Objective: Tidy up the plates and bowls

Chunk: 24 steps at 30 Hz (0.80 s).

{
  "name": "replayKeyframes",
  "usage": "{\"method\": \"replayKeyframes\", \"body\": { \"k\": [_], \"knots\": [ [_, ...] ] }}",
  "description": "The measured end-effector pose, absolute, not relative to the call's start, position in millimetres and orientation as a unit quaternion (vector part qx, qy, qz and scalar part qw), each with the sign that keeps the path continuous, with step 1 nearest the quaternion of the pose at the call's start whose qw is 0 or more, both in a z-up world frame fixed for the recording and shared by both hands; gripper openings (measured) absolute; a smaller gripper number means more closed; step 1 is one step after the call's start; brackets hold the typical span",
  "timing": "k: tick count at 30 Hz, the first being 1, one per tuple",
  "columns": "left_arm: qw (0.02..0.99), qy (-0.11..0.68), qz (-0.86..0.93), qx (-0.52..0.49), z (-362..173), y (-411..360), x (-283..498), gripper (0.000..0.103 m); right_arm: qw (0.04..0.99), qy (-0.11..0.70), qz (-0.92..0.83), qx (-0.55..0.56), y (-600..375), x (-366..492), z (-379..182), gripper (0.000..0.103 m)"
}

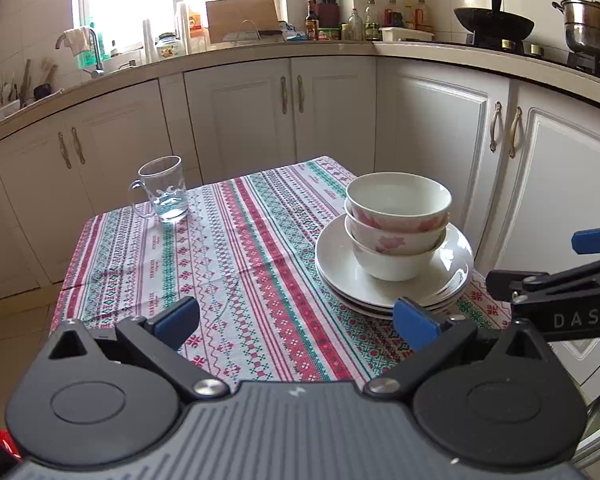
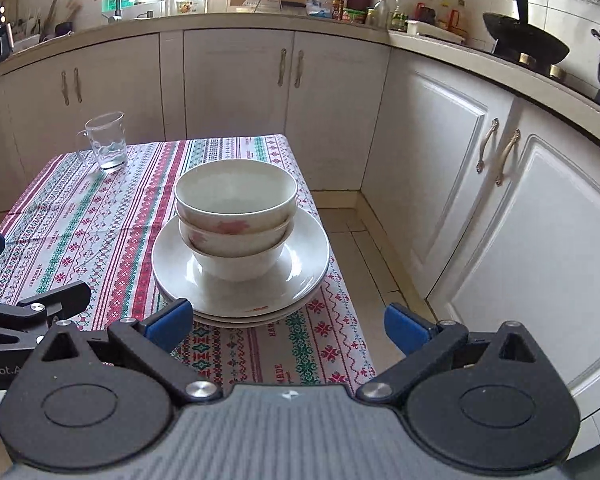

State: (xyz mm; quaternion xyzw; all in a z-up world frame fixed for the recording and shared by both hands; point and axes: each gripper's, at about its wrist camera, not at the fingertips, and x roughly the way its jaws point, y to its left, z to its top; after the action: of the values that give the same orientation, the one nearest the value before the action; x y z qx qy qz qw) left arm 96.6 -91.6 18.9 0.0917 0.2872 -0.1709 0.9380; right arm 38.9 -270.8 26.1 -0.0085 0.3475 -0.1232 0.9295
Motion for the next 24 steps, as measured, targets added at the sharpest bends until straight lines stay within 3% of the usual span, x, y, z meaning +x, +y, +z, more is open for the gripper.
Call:
{"method": "replayKeyframes", "body": {
  "k": [24],
  "knots": [
    [0.945, 0.292, -0.136, 0.062, 27.0, -78.6, 81.2, 0.102, 0.939, 0.32, -0.129, -0.011, -251.4, 24.6, 36.4, 0.103]
  ]
}}
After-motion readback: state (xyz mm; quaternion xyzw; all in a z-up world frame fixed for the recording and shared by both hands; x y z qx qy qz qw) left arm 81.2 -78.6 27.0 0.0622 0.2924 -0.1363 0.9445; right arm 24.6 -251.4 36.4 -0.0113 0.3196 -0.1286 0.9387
